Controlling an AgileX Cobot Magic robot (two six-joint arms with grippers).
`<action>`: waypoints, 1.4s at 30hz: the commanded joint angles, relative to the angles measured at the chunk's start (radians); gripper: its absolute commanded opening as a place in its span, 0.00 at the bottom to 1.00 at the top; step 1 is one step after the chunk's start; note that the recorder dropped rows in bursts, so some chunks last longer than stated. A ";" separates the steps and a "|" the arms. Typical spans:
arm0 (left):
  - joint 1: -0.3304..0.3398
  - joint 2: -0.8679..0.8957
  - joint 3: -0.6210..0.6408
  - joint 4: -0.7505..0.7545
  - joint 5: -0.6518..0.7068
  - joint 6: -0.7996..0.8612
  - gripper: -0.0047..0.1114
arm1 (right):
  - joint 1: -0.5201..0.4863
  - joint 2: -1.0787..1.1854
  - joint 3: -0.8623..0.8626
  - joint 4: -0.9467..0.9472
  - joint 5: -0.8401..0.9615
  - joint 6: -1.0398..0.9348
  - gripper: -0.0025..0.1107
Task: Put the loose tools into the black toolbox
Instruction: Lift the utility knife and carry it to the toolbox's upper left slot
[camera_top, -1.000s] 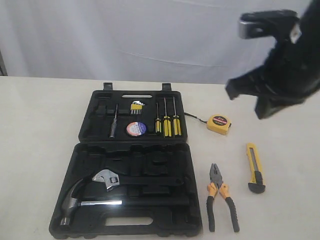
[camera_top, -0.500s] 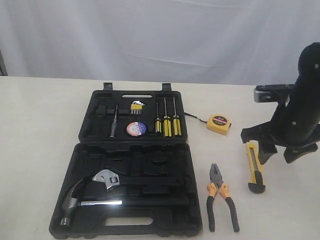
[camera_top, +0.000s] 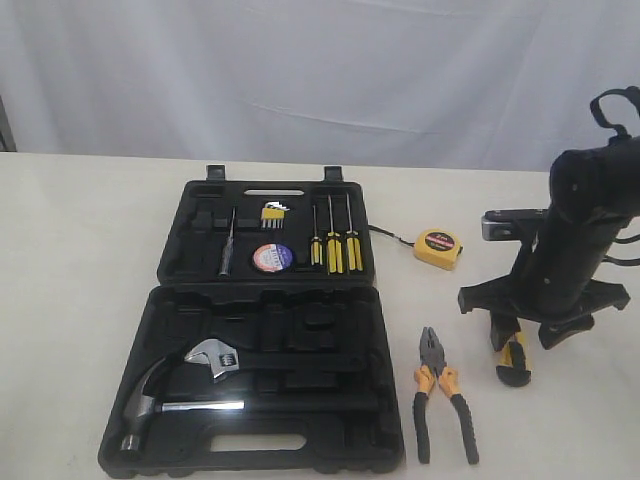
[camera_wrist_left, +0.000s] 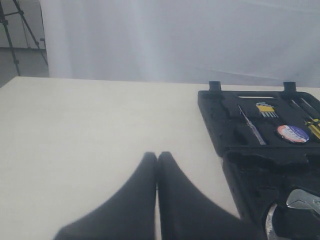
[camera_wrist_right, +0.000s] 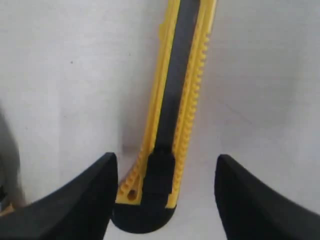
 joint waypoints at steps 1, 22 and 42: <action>-0.002 -0.003 0.002 -0.002 -0.001 -0.001 0.04 | -0.007 0.025 0.004 0.000 -0.036 0.030 0.51; -0.002 -0.003 0.002 -0.002 -0.001 -0.001 0.04 | 0.128 -0.236 -0.240 0.175 0.263 0.079 0.02; -0.002 -0.003 0.002 -0.002 -0.001 -0.001 0.04 | 0.675 0.231 -0.969 -0.144 0.147 0.626 0.02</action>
